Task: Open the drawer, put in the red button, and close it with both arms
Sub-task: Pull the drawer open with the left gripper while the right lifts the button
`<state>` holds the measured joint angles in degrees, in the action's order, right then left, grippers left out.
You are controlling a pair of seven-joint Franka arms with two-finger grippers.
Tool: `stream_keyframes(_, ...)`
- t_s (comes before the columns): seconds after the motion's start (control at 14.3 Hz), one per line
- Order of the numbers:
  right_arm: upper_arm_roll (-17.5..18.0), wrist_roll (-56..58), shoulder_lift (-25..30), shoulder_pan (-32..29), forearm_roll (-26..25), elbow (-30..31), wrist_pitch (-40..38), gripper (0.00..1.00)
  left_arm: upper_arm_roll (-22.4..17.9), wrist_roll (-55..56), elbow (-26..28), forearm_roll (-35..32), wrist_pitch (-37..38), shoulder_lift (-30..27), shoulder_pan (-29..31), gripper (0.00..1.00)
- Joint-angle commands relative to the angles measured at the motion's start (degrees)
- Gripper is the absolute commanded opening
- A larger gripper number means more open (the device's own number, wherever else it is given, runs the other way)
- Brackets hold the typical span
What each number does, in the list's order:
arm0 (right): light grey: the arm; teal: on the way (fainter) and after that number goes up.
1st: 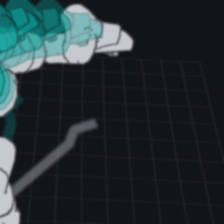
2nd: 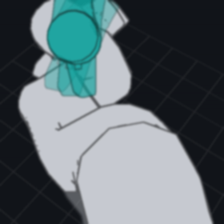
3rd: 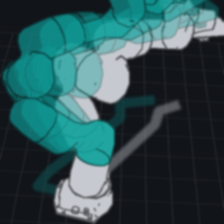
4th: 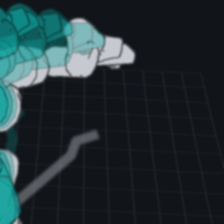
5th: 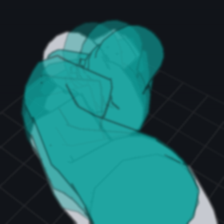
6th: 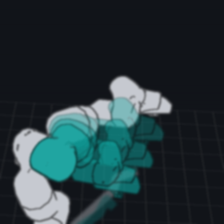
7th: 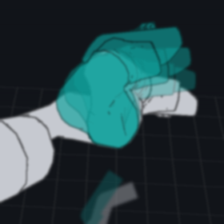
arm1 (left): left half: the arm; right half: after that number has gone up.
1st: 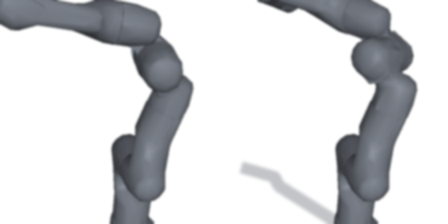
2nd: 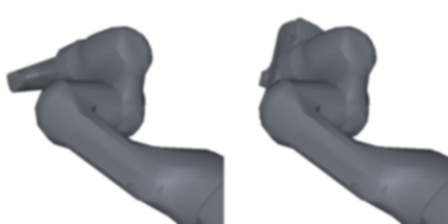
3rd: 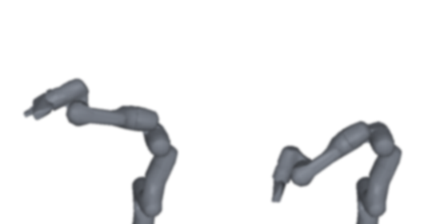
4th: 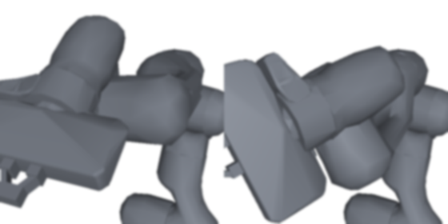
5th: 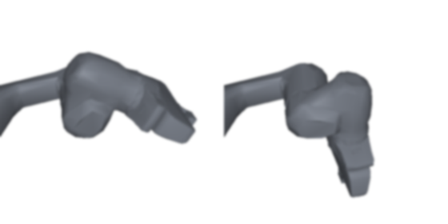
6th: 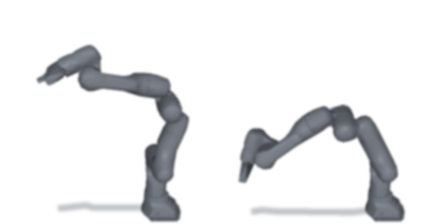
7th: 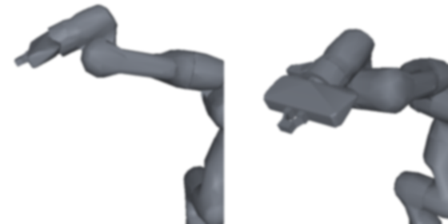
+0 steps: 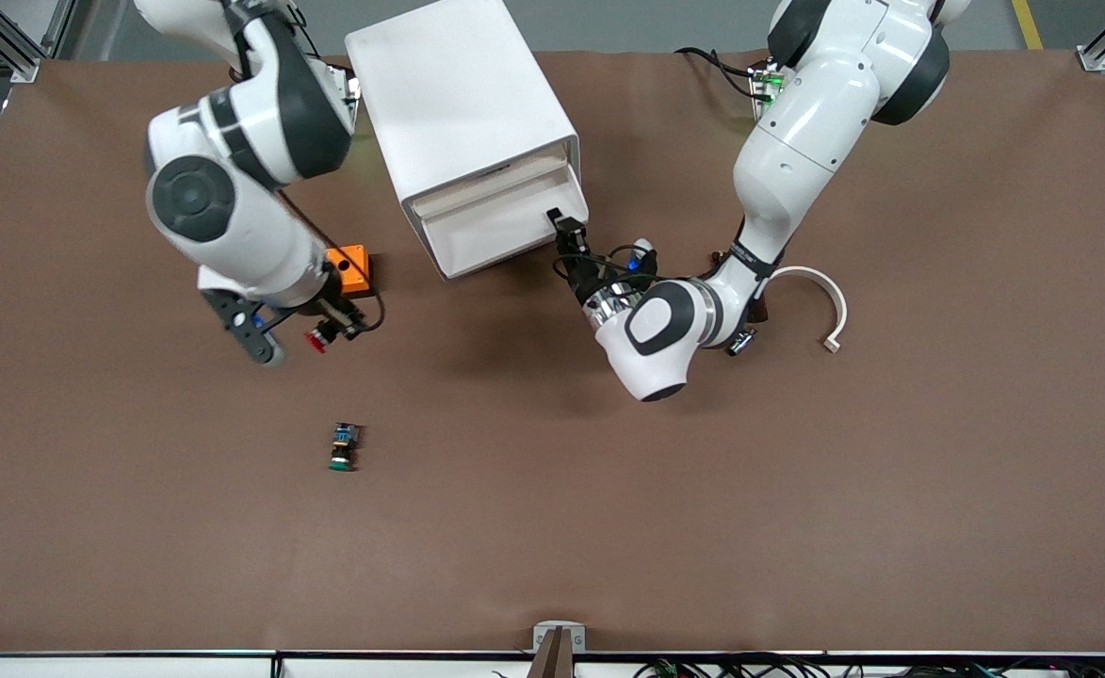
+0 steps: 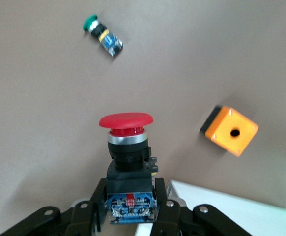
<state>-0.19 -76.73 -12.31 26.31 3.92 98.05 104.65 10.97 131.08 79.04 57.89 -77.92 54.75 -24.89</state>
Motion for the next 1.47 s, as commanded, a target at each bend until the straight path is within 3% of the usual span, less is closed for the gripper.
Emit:
stream_keyframes(0.0,-0.7,-8.1,1.2,3.7,4.1,1.7,1.8,0.00,-0.2,1.4,-1.5,1.8,0.5,0.1,2.3,0.15)
stream_keyframes(0.42,-0.8,-24.1,0.0,15.1,4.1,2.1,5.7,0.00,-0.3,0.9,-2.1,1.8,0.0,0.1,4.4,0.23)
stream_keyframes(0.49,-0.8,-25.8,-0.9,16.0,4.1,2.1,7.0,0.00,-0.3,0.1,-2.1,1.8,0.0,-0.2,4.9,0.43)
stream_keyframes(0.56,-0.8,-27.7,-1.6,17.5,4.1,2.1,8.4,0.00,-0.2,-2.1,-2.1,2.1,-0.1,-0.2,5.6,0.76)
stream_keyframes(0.63,-0.8,-28.6,-2.3,18.3,4.1,2.1,9.7,0.00,-0.2,-5.5,-3.2,3.4,-0.5,-0.1,5.7,0.99)
stream_keyframes(1.05,-0.8,-33.3,-7.4,22.6,3.9,2.0,16.5,0.00,-0.4,-25.2,-7.1,3.5,-0.7,-0.9,7.9,1.00)
stream_keyframes(1.4,-1.1,-34.4,-7.8,21.9,3.6,1.4,16.6,0.00,-5.3,-43.8,-10.8,0.0,-0.9,-1.9,6.6,1.00)
